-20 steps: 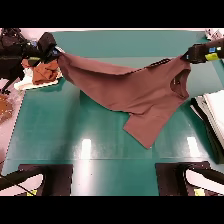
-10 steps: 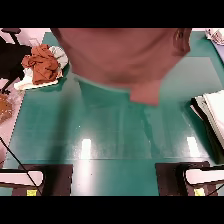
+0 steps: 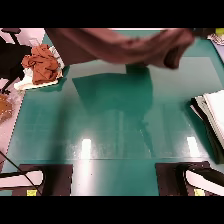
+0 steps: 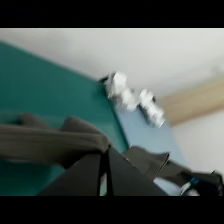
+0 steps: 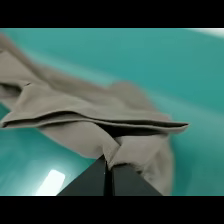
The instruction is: Fold the shirts.
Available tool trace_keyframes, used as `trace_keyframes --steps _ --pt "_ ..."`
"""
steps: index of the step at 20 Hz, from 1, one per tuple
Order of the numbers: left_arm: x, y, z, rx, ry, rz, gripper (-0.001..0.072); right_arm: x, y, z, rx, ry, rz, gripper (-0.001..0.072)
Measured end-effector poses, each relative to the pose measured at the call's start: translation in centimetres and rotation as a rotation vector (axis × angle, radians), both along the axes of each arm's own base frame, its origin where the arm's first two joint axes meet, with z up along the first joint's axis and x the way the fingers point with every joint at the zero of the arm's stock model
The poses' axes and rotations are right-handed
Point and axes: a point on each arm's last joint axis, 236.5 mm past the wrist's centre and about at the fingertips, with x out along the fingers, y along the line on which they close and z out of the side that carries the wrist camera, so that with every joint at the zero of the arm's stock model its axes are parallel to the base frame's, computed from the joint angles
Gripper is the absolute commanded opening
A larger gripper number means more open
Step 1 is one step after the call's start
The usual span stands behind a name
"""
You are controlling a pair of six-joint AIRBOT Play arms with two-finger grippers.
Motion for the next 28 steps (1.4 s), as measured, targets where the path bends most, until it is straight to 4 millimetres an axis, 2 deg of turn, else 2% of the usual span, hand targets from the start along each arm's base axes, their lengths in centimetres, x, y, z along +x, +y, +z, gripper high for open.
trace_keyframes --steps 2,4,7,9,11,14,18,21,23,25,27,28 --pt "-3.0 0.3 -5.4 0.206 0.138 -0.028 0.0027 -3.9 -0.2 -4.5 -0.019 0.175 0.014 0.0017" --pt "-6.4 2.2 -9.8 0.370 0.262 -0.001 0.0028 -7.5 -1.2 -9.2 -0.015 0.336 -0.016 0.0017" --pt "-12.1 3.6 -15.6 0.485 0.424 -0.004 0.0028 -12.6 -2.7 -14.9 0.040 0.535 -0.095 0.0017" --pt "-16.0 3.9 -20.1 0.510 0.531 -0.019 0.0028 -15.7 -3.1 -17.2 0.089 0.617 -0.138 0.0017" --pt "-19.8 3.5 -24.4 0.504 0.628 -0.046 0.0028 -18.1 -3.0 -18.8 0.125 0.665 -0.172 0.0018" --pt "-24.4 1.9 -28.9 0.439 0.722 -0.091 0.0028 -21.3 -2.6 -20.5 0.157 0.722 -0.201 0.0019" --pt "-27.8 -0.1 -31.6 0.359 0.777 -0.139 0.0029 -24.7 -2.0 -22.4 0.174 0.781 -0.214 0.0020" --pt "-29.1 -0.7 -32.4 0.334 0.806 -0.164 0.0029 -26.2 -1.7 -23.4 0.176 0.803 -0.218 0.0027" --pt "-29.6 -0.9 -32.6 0.326 0.814 -0.175 0.0029 -26.7 -1.6 -23.8 0.175 0.811 -0.220 0.0113" --pt "-30.2 -1.0 -32.7 0.329 0.832 -0.194 0.0029 -27.4 -1.7 -24.1 0.165 0.830 -0.219 0.0135" --pt "-31.1 -1.1 -32.9 0.339 0.849 -0.225 0.0030 -27.9 -2.2 -24.5 0.140 0.846 -0.232 0.0231" --pt "-31.5 -1.2 -32.9 0.345 0.855 -0.240 0.0073 -28.3 -2.6 -24.7 0.124 0.859 -0.239 0.0267"
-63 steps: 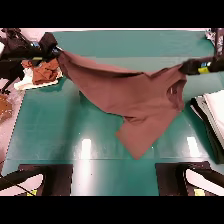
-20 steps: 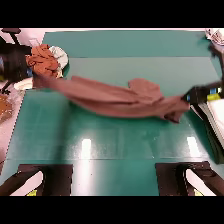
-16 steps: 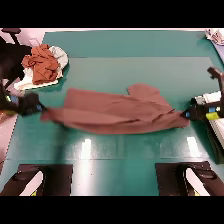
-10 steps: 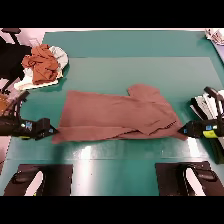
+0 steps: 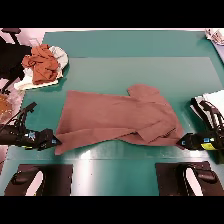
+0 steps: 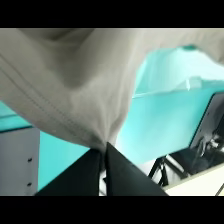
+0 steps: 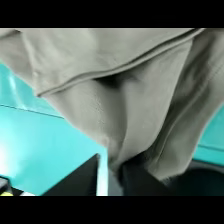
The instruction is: Fold the shirts.
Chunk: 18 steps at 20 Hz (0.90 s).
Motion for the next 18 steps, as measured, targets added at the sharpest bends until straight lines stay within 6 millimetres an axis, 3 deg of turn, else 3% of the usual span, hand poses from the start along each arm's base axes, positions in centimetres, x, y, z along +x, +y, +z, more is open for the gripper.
trace_keyframes --steps 1,2,5,7,8,10,11,12,13,15,16,18 --pt "-0.2 0.0 0.0 0.001 -0.002 -0.011 0.0268 -0.2 -0.3 -0.2 -0.015 0.008 -0.002 0.0267" --pt "-0.4 0.0 0.1 0.003 -0.011 -0.017 0.0320 -0.2 -0.6 -0.2 -0.030 0.006 -0.006 0.0267" --pt "-0.1 0.0 1.0 0.012 -0.099 -0.003 0.0321 1.8 -1.8 1.1 -0.078 -0.088 -0.035 0.0267" --pt "0.7 0.4 1.9 0.032 -0.180 0.037 0.0523 4.3 -3.1 3.1 -0.133 -0.213 -0.068 0.0267" --pt "1.4 0.8 2.5 0.047 -0.228 0.065 0.0556 5.6 -4.0 4.3 -0.169 -0.287 -0.084 0.0267" --pt "3.6 2.1 3.9 0.090 -0.324 0.136 0.0556 8.3 -5.6 6.8 -0.238 -0.434 -0.113 0.0282" --pt "5.1 2.9 4.5 0.113 -0.369 0.172 0.0556 9.5 -6.4 7.8 -0.267 -0.496 -0.128 0.0388" --pt "6.5 3.7 4.8 0.134 -0.391 0.201 0.0556 10.6 -7.0 8.5 -0.290 -0.543 -0.141 0.0448" --pt "8.1 4.4 4.8 0.152 -0.400 0.225 0.0556 11.5 -7.4 8.6 -0.302 -0.564 -0.145 0.0448" --pt "11.1 5.3 3.9 0.174 -0.373 0.245 0.0591 12.9 -8.0 7.5 -0.308 -0.543 -0.150 0.0447" --pt "12.7 5.7 3.3 0.186 -0.365 0.247 0.0708 13.5 -8.2 6.6 -0.305 -0.519 -0.150 0.0447" --pt "16.2 6.5 1.9 0.207 -0.350 0.239 0.0712 14.8 -8.0 5.1 -0.277 -0.478 -0.153 0.0447"
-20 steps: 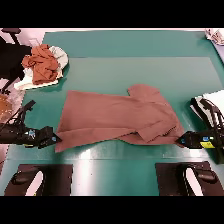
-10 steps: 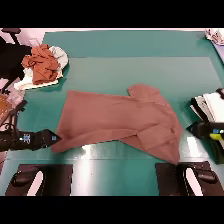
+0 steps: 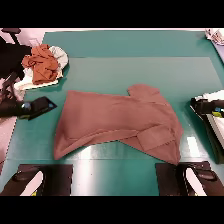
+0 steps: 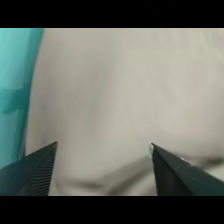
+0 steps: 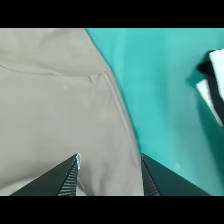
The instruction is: Fold the shirts.
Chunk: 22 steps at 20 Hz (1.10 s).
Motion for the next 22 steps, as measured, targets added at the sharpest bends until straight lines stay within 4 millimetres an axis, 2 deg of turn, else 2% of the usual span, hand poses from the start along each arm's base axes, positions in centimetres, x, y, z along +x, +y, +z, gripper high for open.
trace_keyframes --steps 3,6,8,12,15,16,17,19,22 --pt "4.9 0.9 -2.8 0.032 0.040 -0.034 0.0713 1.4 0.3 -2.7 0.071 0.078 -0.004 0.0448" --pt "8.7 1.0 -5.7 0.045 0.077 -0.110 0.0712 2.3 1.4 -4.9 0.183 0.145 0.016 0.0456" --pt "10.6 0.9 -7.0 0.057 0.084 -0.166 0.0712 2.7 1.7 -5.9 0.243 0.172 0.019 0.0582" --pt "13.5 0.8 -9.5 0.061 0.091 -0.239 0.0712 2.9 1.5 -7.5 0.313 0.223 0.011 0.0589" --pt "13.4 0.3 -10.9 0.044 0.136 -0.289 0.0707 2.9 1.4 -7.8 0.332 0.234 0.013 0.0589" --pt "12.8 0.0 -11.1 0.038 0.156 -0.315 0.0636 2.8 1.5 -7.7 0.333 0.234 0.016 0.0589" --pt "12.0 -0.3 -11.0 0.026 0.181 -0.348 0.0586 2.6 1.6 -7.6 0.334 0.238 0.021 0.0589" --pt "9.9 -1.0 -10.0 0.007 0.221 -0.413 0.0585 1.7 1.6 -7.6 0.319 0.261 0.035 0.0589" --pt "5.7 -1.8 -8.1 -0.012 0.260 -0.475 0.0586 -0.9 0.7 -8.6 0.260 0.333 0.026 0.0589"
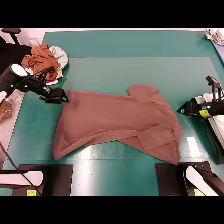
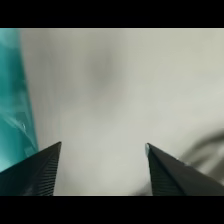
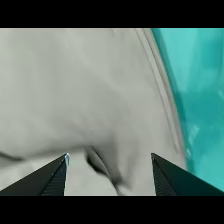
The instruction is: Fold the shirts.
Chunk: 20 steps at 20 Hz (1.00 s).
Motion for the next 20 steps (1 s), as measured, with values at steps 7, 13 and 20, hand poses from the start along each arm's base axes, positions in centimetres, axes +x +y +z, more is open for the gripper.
trace_keyframes --steps 7,13,20 --pt "-8.4 -0.9 3.1 -0.002 0.015 -0.002 0.0587 -7.0 -0.3 -4.0 -0.039 0.207 -0.046 0.0589" --pt "-12.2 -1.4 4.2 -0.014 0.084 0.025 0.0586 -8.6 1.7 -5.6 -0.005 0.212 -0.043 0.0589" --pt "-14.3 -1.6 5.3 -0.011 0.055 0.074 0.0586 -5.6 6.0 -7.0 0.105 0.173 0.080 0.0589"
